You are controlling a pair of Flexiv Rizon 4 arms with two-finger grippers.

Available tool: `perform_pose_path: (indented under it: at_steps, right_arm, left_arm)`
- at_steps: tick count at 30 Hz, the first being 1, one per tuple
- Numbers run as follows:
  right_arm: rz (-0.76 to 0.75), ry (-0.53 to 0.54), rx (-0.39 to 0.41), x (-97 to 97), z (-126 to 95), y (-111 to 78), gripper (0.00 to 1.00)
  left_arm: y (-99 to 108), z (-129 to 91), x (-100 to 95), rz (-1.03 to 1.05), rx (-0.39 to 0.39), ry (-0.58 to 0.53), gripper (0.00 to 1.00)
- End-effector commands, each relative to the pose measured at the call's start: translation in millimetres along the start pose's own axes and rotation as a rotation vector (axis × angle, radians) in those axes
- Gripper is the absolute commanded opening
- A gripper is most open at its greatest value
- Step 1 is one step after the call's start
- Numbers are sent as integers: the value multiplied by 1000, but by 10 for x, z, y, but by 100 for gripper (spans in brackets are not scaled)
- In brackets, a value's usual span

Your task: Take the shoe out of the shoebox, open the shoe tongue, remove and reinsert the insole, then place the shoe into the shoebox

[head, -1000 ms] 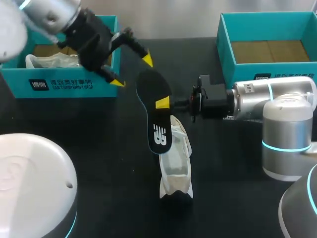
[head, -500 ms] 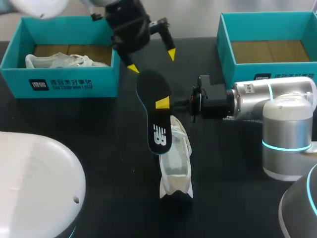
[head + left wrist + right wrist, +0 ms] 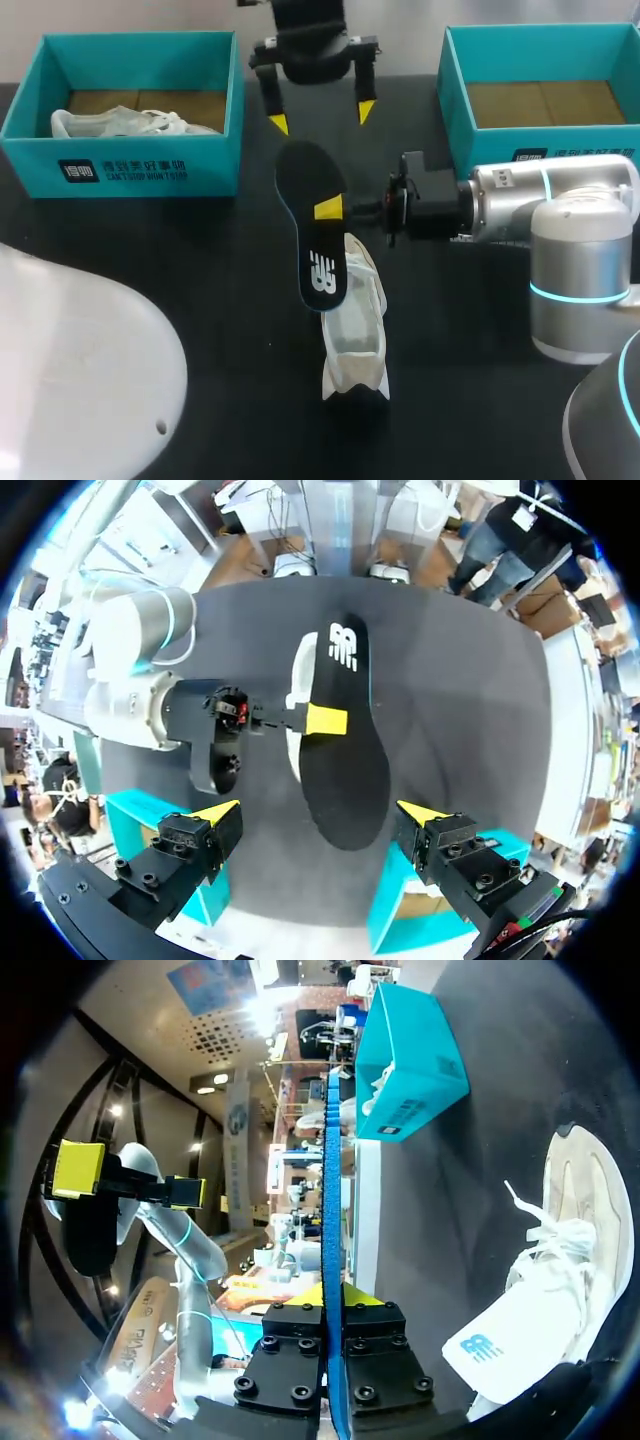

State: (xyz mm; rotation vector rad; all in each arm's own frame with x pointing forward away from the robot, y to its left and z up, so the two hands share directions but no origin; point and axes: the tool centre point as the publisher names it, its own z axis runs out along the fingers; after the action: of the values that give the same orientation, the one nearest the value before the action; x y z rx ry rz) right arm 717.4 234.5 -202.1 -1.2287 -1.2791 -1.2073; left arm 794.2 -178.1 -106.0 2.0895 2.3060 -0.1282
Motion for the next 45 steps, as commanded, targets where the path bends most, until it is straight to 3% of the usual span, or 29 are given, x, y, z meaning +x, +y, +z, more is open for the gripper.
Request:
perform_pose_path:
  at_steps: [1,5,10,18,23,30,45]
  right_arm:
    - [1,-3,-1,-1,28,-1,0]
    - [1,-3,-1,-1,28,-1,0]
    - [1,-3,-1,-1,28,-1,0]
    - [1,-3,-1,-1,28,-1,0]
    - [1,-3,-1,-1,28,-1,0]
    - [1,-3,-1,-1,28,-1,0]
    - [1,-3,-1,-1,28,-1,0]
  left_arm:
    - [-3,-26,-27,-3,1,142,100]
    - [-8,-33,95,-23,-3,9,100]
    - [-34,5,307,-33,44,-254,100]
    - [-142,8,603,-63,9,-599,100]
    - [-231,-16,725,-108,-48,-731,100]
    - [-216,-69,914,-133,-60,-958,100]
    - [-205,-63,944,-143,-61,-972,100]
